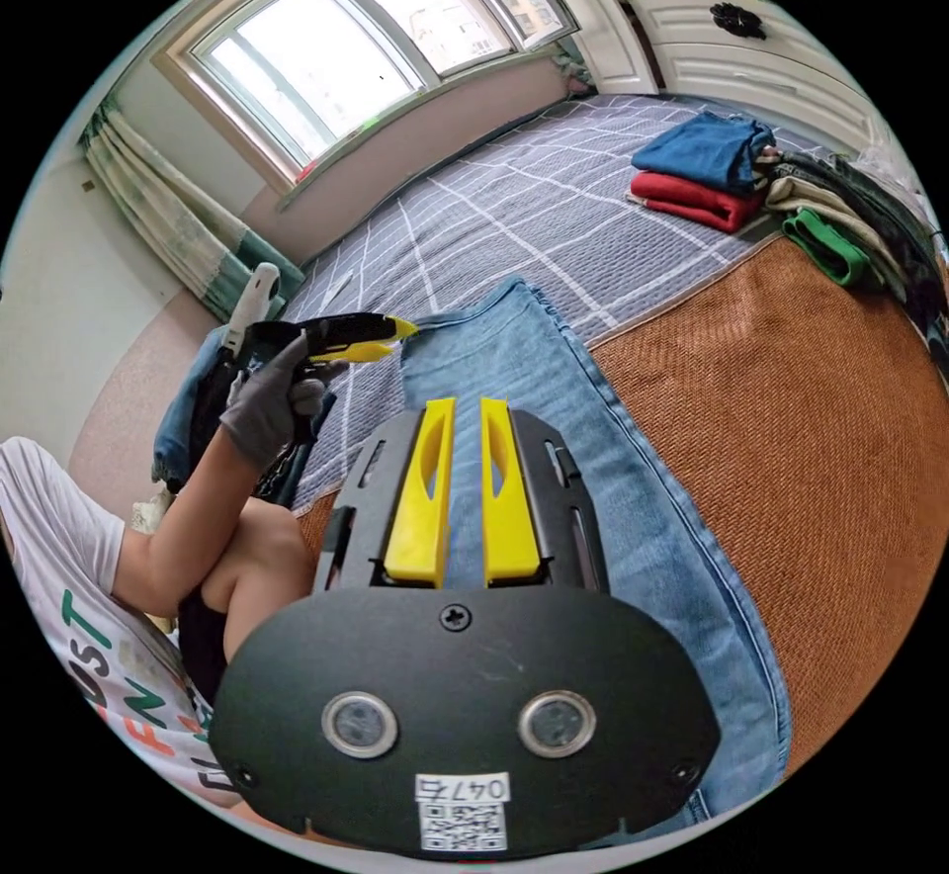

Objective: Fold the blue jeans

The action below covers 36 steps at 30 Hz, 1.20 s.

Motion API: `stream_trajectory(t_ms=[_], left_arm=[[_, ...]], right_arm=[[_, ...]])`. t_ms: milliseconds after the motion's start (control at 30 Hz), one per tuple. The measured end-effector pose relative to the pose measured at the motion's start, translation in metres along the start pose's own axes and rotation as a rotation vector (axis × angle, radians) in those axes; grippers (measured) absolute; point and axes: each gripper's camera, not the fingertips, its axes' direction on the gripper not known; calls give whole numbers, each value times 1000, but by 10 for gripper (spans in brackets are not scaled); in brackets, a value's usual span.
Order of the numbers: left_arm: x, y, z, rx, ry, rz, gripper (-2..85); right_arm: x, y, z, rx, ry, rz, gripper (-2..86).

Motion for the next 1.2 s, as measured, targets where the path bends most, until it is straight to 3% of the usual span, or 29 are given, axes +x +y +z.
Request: stream_trajectory(t_ms=[167,333,500,600,733,933,1000,1067,1200], left_arm=[[-41,-20,-12,-9,318,-172,131],[-45,-38,-26,25,340,-286,87],[-49,-58,-48,65,534,-352,51],[-17,-80,-84,87,556,-221,28],[67,-116,-147,130,604,125,10],[224,-124,-230,88,684,617,6],[271,-119,-246,44,710,747,5],[334,-110,-251,-109,744,885,3],[418,-67,-235,-317,699,977,4]], right_arm=[[-6,48,-13,-18,8,8,9],[-7,98,-29,-21,-12,55,5],[-4,145,-57,-24,27,113,0],[-7,173,-75,-35,96,145,-1],[-9,209,-92,-60,258,233,-2],[4,212,-95,41,202,261,-3],[15,199,-83,34,167,252,-4],[32,193,-78,-14,175,326,-7],[32,229,-130,166,235,438,-7]])
